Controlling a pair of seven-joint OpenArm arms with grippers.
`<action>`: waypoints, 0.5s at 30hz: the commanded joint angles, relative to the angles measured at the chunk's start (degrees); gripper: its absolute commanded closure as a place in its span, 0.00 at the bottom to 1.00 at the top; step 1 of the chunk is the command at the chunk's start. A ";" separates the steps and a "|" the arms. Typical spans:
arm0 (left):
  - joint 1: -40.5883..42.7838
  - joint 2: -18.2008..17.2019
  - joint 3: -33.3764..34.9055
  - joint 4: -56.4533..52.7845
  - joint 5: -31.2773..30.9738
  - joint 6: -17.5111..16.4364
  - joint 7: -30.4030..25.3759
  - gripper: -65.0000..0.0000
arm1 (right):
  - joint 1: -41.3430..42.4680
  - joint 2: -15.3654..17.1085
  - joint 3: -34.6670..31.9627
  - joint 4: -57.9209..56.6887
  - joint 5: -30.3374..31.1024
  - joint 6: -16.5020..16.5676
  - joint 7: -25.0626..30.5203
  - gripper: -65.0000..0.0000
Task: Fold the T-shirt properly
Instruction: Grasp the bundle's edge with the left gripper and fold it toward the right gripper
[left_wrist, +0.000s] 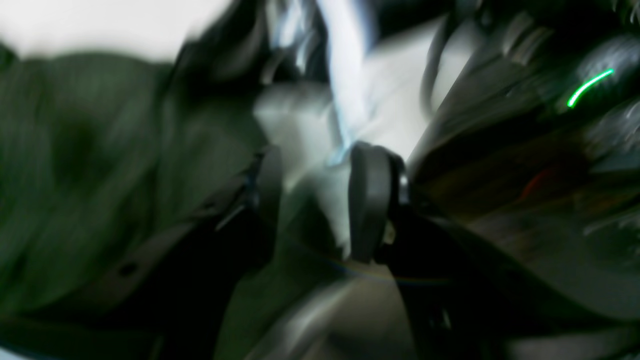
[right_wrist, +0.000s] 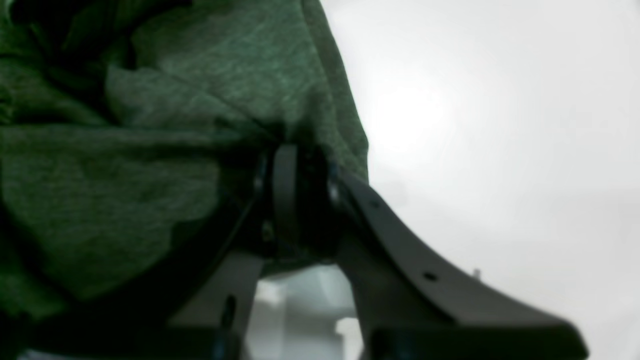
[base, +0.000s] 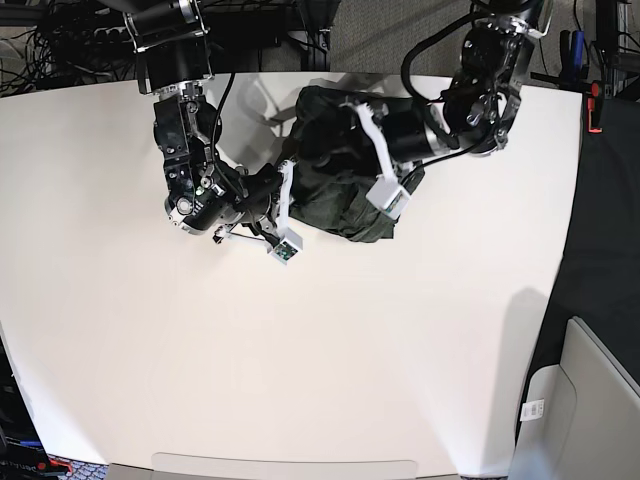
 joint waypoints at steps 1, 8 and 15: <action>0.74 -1.71 -0.68 -0.53 2.45 0.90 0.13 0.69 | 1.44 -0.29 0.06 0.94 0.53 0.25 0.75 0.92; 5.13 -1.71 0.81 -0.71 16.25 0.90 -3.83 0.69 | 1.53 -0.11 0.06 0.94 0.61 0.25 0.75 0.92; 8.65 -1.89 1.34 1.66 24.43 0.99 -3.83 0.69 | 1.53 -0.02 0.06 0.94 0.61 0.25 0.75 0.92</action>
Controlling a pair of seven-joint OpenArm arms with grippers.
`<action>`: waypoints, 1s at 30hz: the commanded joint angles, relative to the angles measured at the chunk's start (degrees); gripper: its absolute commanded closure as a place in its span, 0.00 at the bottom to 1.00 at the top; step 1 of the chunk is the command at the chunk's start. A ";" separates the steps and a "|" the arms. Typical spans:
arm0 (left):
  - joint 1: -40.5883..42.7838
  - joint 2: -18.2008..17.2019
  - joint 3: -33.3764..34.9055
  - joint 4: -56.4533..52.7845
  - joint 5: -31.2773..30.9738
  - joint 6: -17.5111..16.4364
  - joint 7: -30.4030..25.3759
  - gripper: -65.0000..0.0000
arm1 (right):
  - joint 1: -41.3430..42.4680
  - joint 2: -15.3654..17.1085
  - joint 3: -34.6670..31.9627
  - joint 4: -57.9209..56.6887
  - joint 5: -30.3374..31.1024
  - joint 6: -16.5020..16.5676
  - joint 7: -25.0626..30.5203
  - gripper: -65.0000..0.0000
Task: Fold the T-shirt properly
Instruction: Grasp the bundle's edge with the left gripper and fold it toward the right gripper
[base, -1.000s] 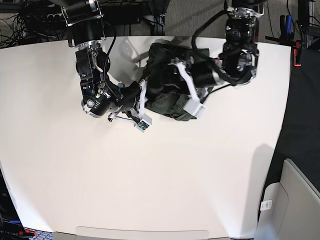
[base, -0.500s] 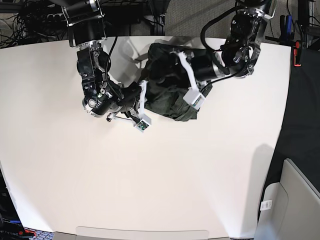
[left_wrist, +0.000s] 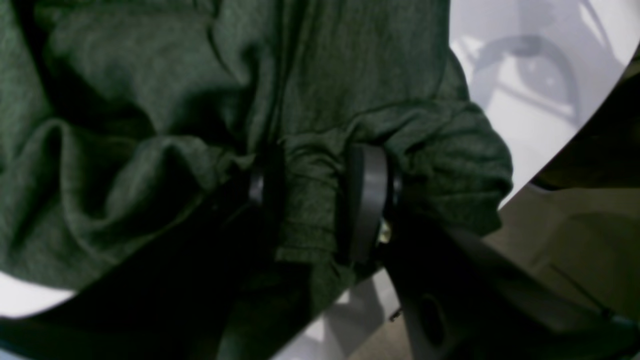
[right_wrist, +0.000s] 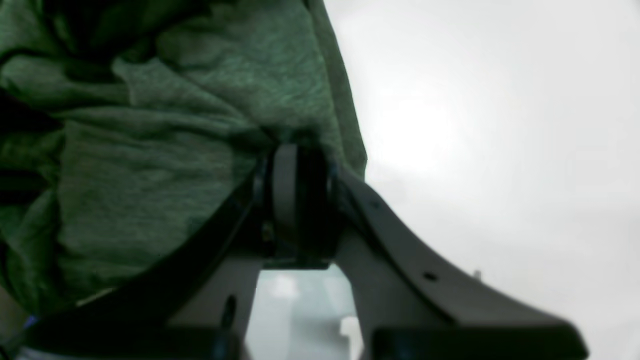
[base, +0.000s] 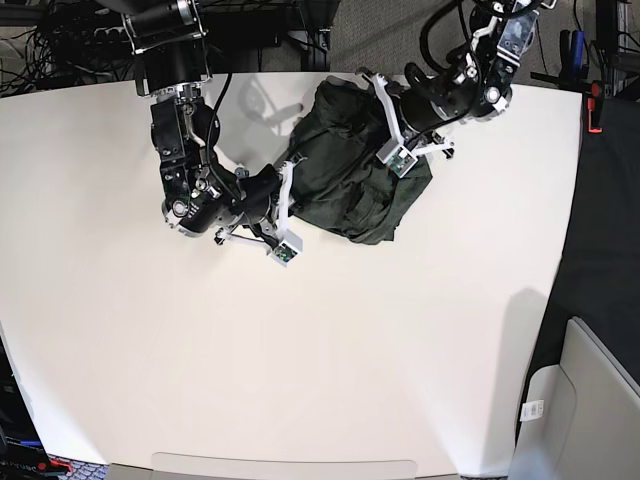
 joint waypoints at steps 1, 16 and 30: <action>1.48 -1.30 -0.13 0.55 3.71 0.82 5.57 0.69 | 1.27 -0.11 0.10 0.96 0.77 0.25 0.70 0.92; 4.21 -2.97 -8.48 8.47 4.42 0.90 5.31 0.78 | 0.83 -0.11 0.01 0.34 0.77 0.17 1.05 0.92; -0.10 -3.15 -10.85 12.86 4.50 7.94 4.95 0.79 | 1.18 -4.86 -0.34 5.53 5.95 0.87 4.92 0.92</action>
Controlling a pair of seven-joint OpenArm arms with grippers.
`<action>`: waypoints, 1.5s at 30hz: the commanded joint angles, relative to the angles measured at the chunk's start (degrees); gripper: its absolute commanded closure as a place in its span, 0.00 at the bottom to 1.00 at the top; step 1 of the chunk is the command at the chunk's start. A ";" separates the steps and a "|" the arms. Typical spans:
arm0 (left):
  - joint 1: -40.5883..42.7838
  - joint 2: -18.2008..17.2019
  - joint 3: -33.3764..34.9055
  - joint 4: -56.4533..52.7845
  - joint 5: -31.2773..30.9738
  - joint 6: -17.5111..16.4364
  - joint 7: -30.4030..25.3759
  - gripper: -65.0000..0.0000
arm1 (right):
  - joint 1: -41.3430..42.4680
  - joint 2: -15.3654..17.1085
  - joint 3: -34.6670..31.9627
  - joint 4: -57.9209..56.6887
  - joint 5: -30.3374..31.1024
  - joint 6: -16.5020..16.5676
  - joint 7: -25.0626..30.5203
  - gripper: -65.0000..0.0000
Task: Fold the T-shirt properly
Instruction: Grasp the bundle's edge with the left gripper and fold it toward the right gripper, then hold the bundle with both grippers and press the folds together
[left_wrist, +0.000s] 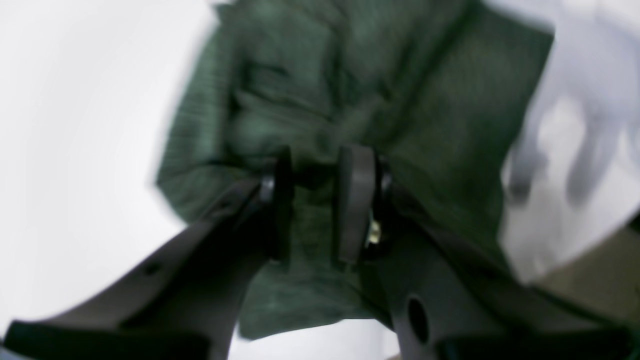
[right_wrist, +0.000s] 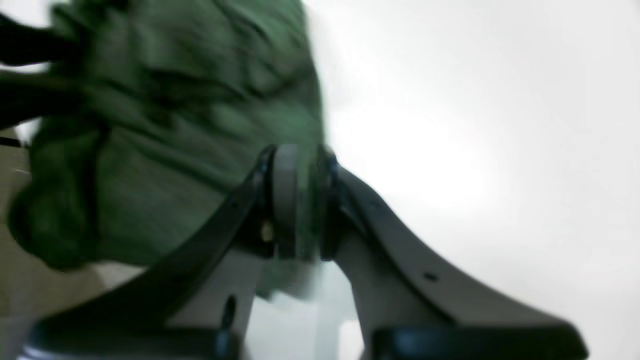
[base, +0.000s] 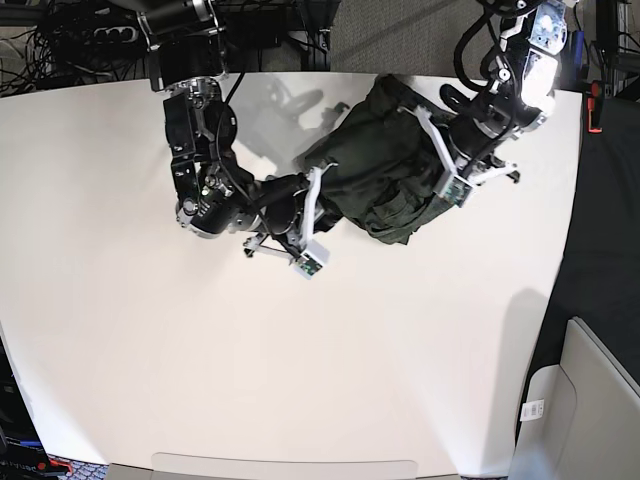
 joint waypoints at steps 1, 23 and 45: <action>-0.25 -0.59 -0.56 0.99 -0.26 -0.13 -0.84 0.79 | 1.68 -1.06 -0.08 0.72 1.28 1.29 1.51 0.92; 2.65 6.35 -0.56 -0.50 -0.44 -0.13 -0.14 0.79 | 9.24 -6.32 -5.53 -15.37 1.36 3.53 3.89 0.92; 2.56 2.49 -1.09 -1.56 5.45 -0.13 -0.14 0.79 | 8.89 -6.32 -17.31 -24.42 -3.38 3.53 9.07 0.92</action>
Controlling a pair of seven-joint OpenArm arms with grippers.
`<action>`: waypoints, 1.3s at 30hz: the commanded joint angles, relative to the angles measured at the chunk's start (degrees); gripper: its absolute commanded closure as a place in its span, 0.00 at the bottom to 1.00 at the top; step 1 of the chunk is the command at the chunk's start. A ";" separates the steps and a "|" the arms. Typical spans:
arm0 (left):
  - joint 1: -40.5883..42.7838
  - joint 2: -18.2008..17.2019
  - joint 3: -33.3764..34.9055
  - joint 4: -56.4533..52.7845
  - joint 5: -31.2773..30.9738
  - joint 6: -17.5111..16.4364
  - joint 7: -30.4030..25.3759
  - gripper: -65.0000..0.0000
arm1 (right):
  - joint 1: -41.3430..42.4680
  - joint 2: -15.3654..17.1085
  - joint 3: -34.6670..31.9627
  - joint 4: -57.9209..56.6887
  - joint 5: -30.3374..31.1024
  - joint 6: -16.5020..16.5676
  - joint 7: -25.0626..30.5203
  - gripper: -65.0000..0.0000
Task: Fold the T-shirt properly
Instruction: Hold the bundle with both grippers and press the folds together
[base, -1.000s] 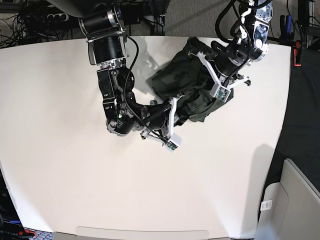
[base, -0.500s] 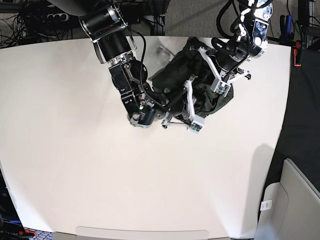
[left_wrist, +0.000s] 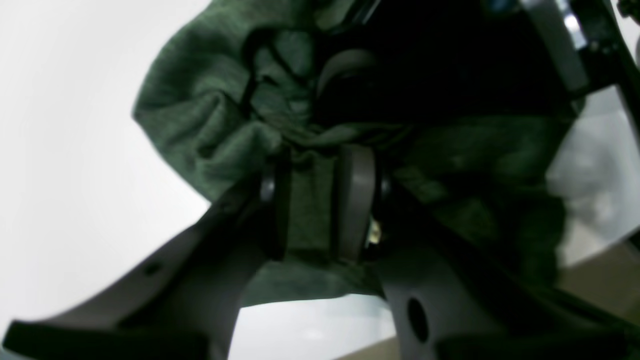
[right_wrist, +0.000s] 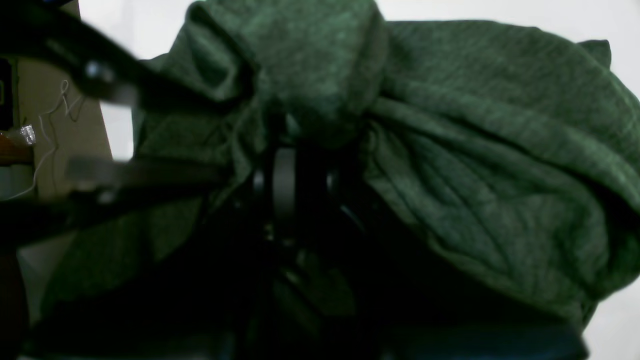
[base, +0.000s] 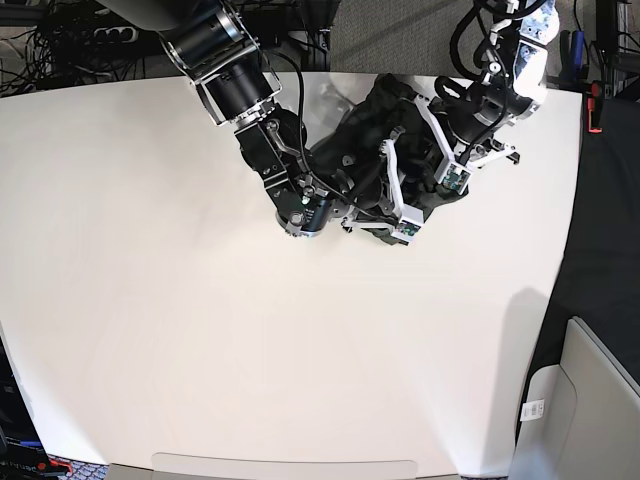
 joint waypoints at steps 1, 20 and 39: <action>-0.17 -0.55 -0.30 0.83 1.64 0.13 -0.99 0.79 | 1.31 -0.38 0.13 0.69 -1.68 0.10 -0.39 0.92; -0.35 -4.51 -0.39 -2.16 15.79 0.22 -0.99 0.79 | 0.96 2.78 9.01 4.74 -1.77 -3.28 -0.74 0.92; 1.59 5.16 -9.27 4.43 7.61 -0.04 -1.69 0.79 | 1.04 3.48 11.56 7.11 -1.77 -3.37 -0.74 0.92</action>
